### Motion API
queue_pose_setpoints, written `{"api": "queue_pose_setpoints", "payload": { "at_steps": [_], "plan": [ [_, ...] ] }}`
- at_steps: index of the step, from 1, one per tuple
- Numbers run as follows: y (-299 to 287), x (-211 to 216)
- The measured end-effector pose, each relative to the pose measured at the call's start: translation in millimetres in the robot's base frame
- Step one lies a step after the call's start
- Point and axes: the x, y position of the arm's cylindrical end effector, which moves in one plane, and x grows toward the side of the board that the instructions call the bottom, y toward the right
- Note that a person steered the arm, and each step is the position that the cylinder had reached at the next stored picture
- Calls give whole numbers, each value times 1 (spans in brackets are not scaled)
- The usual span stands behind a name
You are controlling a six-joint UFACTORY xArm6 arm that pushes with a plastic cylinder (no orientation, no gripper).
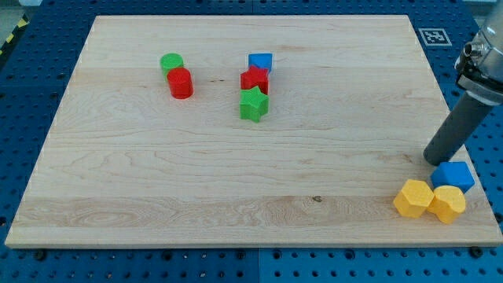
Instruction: Move the blue triangle slightly right
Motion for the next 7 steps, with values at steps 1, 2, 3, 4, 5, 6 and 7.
{"api": "queue_pose_setpoints", "payload": {
  "at_steps": [1, 2, 3, 4, 5, 6, 7],
  "plan": [
    [6, -40],
    [-7, -97],
    [-33, -159],
    [-69, -209],
    [-114, -231],
    [-151, -248],
    [-188, -253]
  ]
}}
